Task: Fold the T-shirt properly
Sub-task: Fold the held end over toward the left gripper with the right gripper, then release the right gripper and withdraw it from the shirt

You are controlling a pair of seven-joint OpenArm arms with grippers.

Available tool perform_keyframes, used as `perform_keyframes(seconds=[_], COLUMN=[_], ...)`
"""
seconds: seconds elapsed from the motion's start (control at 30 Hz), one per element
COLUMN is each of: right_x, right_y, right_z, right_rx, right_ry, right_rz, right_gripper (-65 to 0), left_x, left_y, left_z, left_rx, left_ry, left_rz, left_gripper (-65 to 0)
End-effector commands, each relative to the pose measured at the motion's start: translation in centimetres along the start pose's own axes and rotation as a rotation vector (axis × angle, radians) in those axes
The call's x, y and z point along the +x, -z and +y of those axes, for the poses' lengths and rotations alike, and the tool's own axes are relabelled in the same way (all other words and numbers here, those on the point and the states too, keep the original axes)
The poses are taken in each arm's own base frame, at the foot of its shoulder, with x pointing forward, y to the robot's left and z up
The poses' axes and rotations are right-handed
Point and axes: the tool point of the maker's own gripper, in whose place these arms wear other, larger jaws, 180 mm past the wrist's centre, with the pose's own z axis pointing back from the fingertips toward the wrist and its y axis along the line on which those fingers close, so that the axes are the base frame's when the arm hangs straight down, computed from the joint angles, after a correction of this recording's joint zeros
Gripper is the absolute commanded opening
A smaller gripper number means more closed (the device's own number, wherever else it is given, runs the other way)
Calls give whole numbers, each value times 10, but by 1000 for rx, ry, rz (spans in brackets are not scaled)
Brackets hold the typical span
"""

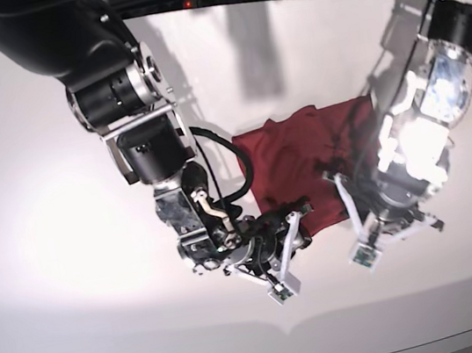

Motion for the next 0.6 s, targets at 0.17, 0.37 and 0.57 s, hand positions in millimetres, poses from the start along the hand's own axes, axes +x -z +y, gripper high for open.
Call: perform_keyframes(seconds=[0.17,0.37,0.57], right_x=[13,12,16], right_y=[-8,-7,-7], right_z=[-14,-12,-4], right_rx=[-25,-20,28], right_ry=[-15,-14,28], right_rz=[-35,-29,-48], right_gripper=[-434,-434,-434], left_x=[-14,-20,-33], left_y=[-28,-32,-24], left_z=[-61,-92,-77], left_rx=[-70,-116,-35], left_ry=[-58,-94,-27], left_rz=[-43,-70,-34], left_gripper=[-500,-500,-500])
